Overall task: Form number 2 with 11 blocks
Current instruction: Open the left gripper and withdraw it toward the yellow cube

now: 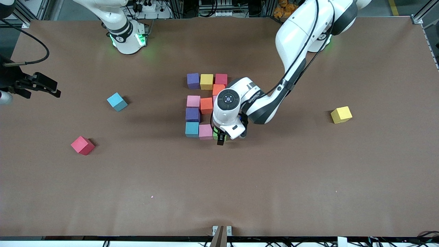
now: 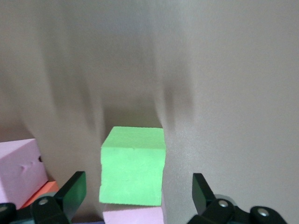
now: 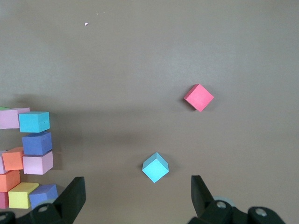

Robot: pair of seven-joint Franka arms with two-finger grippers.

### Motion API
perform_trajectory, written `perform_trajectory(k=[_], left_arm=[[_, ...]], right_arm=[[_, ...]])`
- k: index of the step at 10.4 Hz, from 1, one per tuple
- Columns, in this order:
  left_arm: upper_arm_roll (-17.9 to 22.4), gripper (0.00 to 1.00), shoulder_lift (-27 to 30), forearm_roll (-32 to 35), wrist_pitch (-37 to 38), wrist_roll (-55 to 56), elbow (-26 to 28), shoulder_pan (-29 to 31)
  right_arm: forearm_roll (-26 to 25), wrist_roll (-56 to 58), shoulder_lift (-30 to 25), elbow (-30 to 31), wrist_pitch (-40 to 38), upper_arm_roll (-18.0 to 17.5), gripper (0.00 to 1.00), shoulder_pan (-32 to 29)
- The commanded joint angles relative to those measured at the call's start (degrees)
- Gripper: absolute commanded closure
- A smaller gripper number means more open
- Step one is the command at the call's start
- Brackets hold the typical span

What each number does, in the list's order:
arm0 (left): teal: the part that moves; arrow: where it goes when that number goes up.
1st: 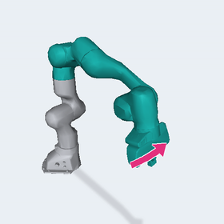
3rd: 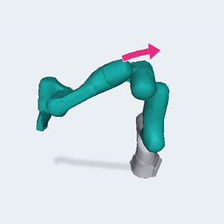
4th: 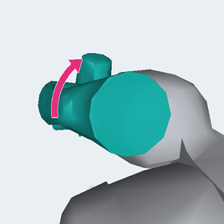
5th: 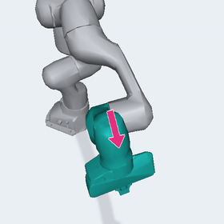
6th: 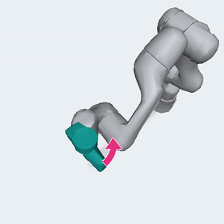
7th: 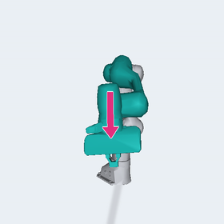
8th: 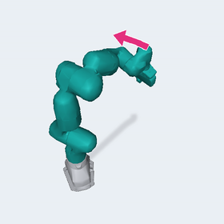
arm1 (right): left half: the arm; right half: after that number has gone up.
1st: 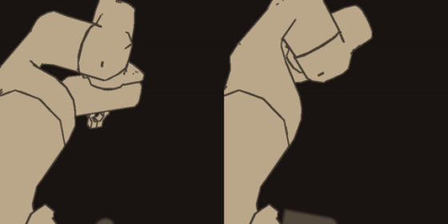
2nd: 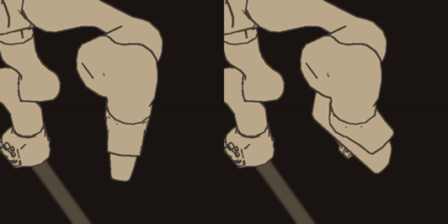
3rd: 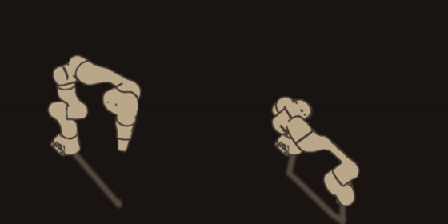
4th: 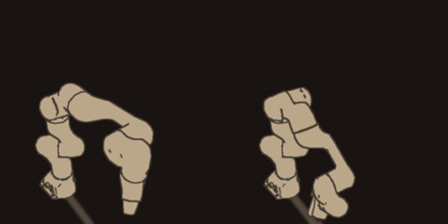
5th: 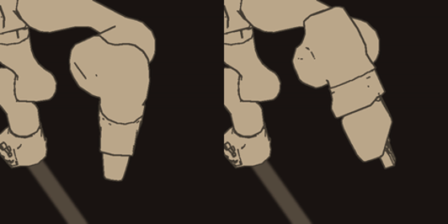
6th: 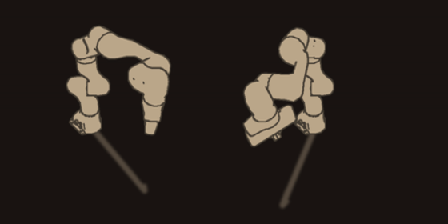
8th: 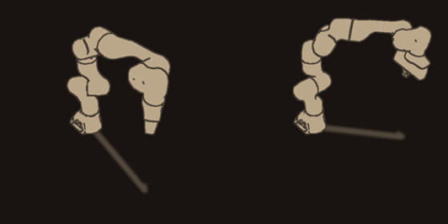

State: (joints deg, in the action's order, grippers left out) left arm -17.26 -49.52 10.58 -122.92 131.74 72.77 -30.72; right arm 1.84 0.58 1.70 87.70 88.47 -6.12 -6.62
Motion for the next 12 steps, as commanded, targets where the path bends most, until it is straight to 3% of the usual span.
perform_trajectory(k=[1,7,12], left_arm=[[0.3,0.0,3.3,-0.9,4.5,-0.9,0.8,0.1],[0.4,0.0,10.5,-0.7,13.0,-15.3,1.7,9.5],[0.5,0.0,15.4,-0.3,15.1,-32.0,1.5,18.5]], right_arm=[[0.5,-0.7,-0.1,0.0,0.0,0.1,0.0,0.0],[0.5,-0.7,-0.1,0.0,0.0,0.1,0.0,0.0],[0.5,-0.7,-0.1,0.0,0.0,0.1,0.0,0.0]])
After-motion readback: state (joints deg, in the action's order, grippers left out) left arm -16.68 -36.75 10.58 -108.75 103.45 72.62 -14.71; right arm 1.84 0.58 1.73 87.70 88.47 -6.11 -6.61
